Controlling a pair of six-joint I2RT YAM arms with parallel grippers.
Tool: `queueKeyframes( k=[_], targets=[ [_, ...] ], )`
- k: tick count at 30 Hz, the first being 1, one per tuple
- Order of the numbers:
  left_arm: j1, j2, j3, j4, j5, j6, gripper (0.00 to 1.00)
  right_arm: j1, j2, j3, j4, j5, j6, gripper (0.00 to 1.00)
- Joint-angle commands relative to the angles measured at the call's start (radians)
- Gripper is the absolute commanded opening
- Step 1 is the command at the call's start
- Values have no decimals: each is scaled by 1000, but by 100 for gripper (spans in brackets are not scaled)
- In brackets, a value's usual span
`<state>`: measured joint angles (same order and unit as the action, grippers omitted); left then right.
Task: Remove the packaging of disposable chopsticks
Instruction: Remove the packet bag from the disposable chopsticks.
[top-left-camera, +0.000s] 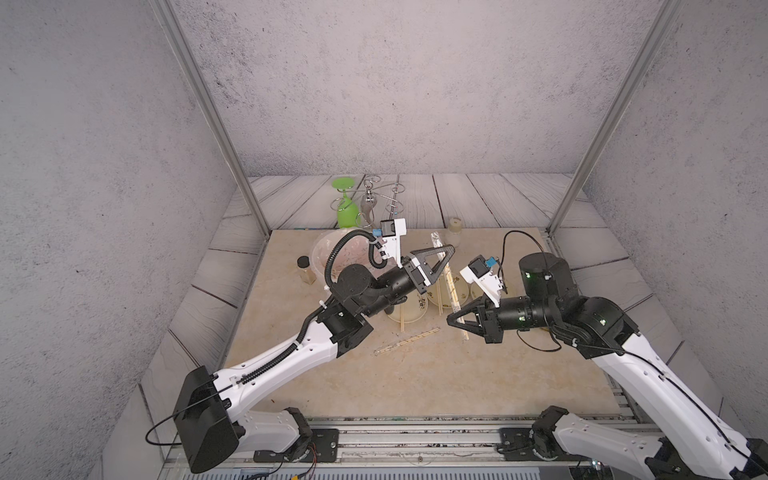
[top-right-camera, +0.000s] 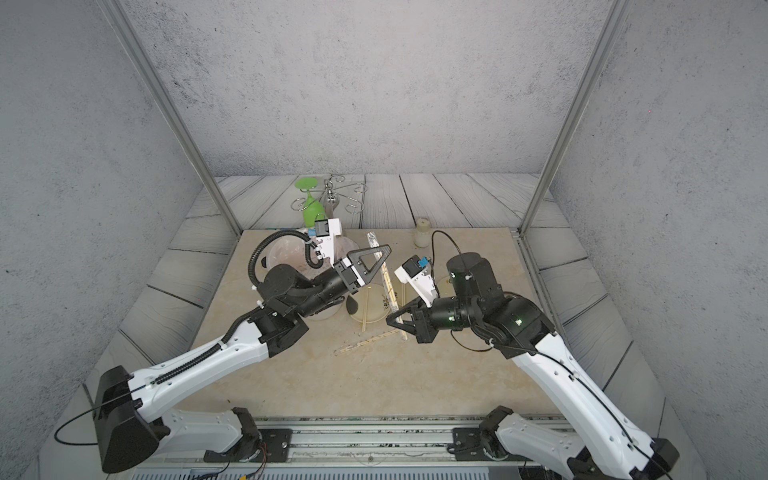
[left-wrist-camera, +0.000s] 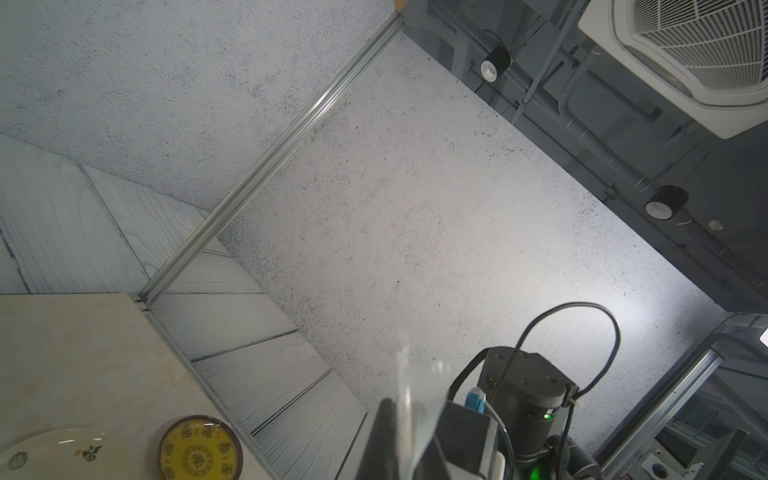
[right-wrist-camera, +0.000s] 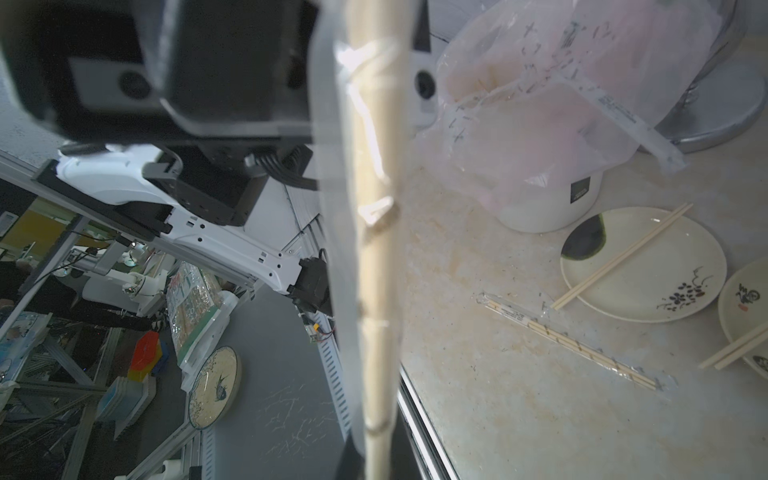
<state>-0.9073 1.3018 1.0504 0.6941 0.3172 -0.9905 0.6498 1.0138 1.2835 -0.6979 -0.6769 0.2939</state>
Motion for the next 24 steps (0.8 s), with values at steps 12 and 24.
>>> queueKeyframes(
  k=[12, 24],
  targets=[
    [-147, -9, -88, -588, 381, 80, 8, -32, -31, 95, 814, 166, 28, 0],
    [-149, -32, -41, -543, 249, 101, 6, -31, -74, -3, 781, 162, 32, 0]
  ],
)
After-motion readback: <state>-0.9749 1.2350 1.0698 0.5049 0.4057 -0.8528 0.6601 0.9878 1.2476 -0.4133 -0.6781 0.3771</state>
